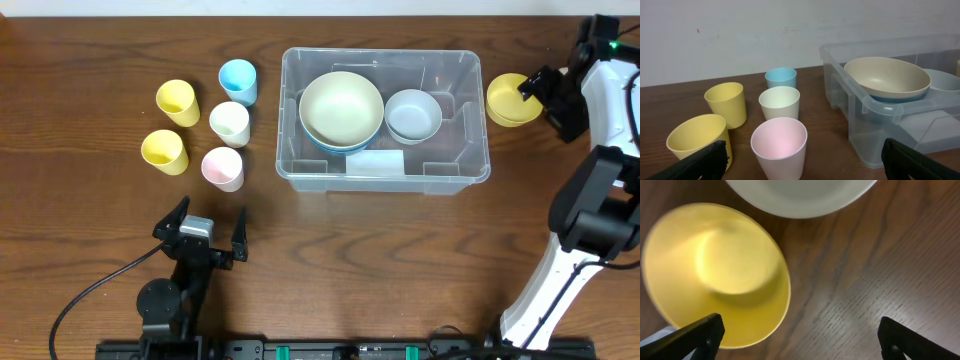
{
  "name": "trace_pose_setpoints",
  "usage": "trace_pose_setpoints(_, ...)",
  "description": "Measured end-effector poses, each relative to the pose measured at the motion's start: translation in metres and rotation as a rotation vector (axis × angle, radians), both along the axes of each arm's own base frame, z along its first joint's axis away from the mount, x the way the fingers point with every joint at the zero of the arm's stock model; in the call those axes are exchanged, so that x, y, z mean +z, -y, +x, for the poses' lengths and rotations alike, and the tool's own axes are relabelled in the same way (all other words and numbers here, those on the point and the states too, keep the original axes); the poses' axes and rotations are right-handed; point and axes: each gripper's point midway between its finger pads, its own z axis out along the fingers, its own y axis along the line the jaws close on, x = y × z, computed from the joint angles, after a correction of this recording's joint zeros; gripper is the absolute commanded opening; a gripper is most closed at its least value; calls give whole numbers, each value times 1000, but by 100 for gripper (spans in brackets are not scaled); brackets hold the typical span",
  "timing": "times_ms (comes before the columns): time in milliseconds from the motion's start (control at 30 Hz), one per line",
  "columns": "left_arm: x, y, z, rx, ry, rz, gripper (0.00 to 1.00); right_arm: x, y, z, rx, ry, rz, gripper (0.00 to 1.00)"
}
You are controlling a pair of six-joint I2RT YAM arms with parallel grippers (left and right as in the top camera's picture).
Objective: Pack container
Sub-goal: 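Move the right gripper to the yellow bowl and grasp its rim, then carry the yellow bowl into the bin onto the grey bowl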
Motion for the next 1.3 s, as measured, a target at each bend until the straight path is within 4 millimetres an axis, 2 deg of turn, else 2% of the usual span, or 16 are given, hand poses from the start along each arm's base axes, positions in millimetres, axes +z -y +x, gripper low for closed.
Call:
trace_pose_setpoints(200,0,0,0,0,0,0,98,-30,-2,-4,-6,-62,24,98)
trace_pose_setpoints(300,0,0,0,0,0,0,98,-44,-3,-7,-8,-93,34,86)
trace_pose_setpoints(400,0,0,0,0,0,0,98,-48,-3,-8,-15,-104,38,69)
trace_pose_setpoints(567,0,0,0,0,0,0,98,-48,-4,-13,-29,-119,47,33)
trace_pose_setpoints(667,0,0,0,0,0,0,98,-49,-4,-18,-45,-136,57,7)
trace_pose_setpoints(700,0,0,0,0,0,0,98,-49,-3,-20,-47,-144,60,1)
trace_pose_setpoints(833,0,0,0,0,0,0,98,-43,0,-26,-75,-148,99,1)
trace_pose_setpoints(967,0,0,0,0,0,0,98,-35,7,-41,-102,-179,112,1)
trace_pose_setpoints(1067,0,0,0,0,0,0,98,-20,15,-51,-123,-176,104,1)
trace_pose_setpoints(1167,0,0,0,0,0,0,98,21,22,-49,-130,-82,80,1)
trace_pose_setpoints(1200,0,0,0,0,0,0,98,42,22,-47,-125,-32,70,1)
trace_pose_setpoints(1300,0,0,0,0,0,0,98,127,15,-38,-85,207,33,1)
